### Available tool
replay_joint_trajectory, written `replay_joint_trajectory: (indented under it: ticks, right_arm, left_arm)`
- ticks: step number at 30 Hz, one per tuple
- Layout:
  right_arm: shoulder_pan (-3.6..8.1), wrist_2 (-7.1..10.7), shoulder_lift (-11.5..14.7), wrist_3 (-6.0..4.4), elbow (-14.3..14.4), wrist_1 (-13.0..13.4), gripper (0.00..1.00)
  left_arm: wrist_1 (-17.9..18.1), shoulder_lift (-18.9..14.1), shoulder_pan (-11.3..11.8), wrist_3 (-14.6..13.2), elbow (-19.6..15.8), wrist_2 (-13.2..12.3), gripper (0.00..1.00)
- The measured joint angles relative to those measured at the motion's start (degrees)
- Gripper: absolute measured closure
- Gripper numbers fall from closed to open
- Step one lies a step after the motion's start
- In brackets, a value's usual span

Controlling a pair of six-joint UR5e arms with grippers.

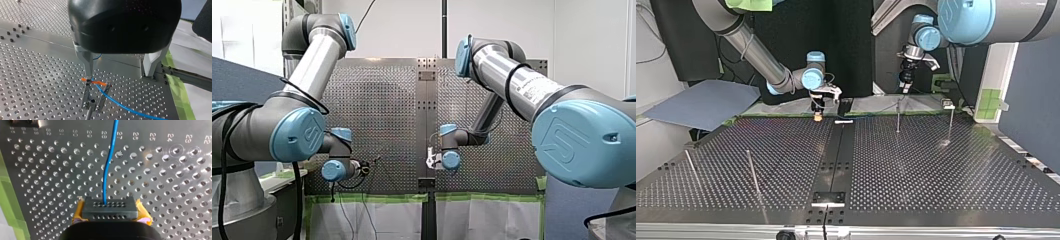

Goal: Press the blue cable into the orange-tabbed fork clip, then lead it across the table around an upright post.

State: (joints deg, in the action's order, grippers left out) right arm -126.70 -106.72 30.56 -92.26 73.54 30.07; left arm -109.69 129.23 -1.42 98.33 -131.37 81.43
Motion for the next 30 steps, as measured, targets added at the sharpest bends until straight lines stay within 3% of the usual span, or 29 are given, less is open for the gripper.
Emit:
replay_joint_trajectory:
  ticks: [5,9,14,30]
  right_arm:
    - [0.0,0.01,0.0,0.03,0.0,0.0,0.98]
    - [0.0,0.01,0.0,0.03,0.0,0.0,0.98]
    - [0.0,0.01,0.0,-0.02,0.0,-0.2,0.98]
    - [-0.04,0.01,0.0,-0.04,0.0,-1.1,0.98]
  left_arm:
    - [-1.1,-0.1,-0.4,-0.8,0.4,-1.9,0.0]
    - [-3.2,-0.1,-2.0,-2.8,2.2,-2.5,0.0]
    - [-5.8,-0.1,-4.5,-3.6,4.7,-0.5,0.0]
    - [-13.1,-0.1,-11.8,2.1,12.0,6.6,0.0]
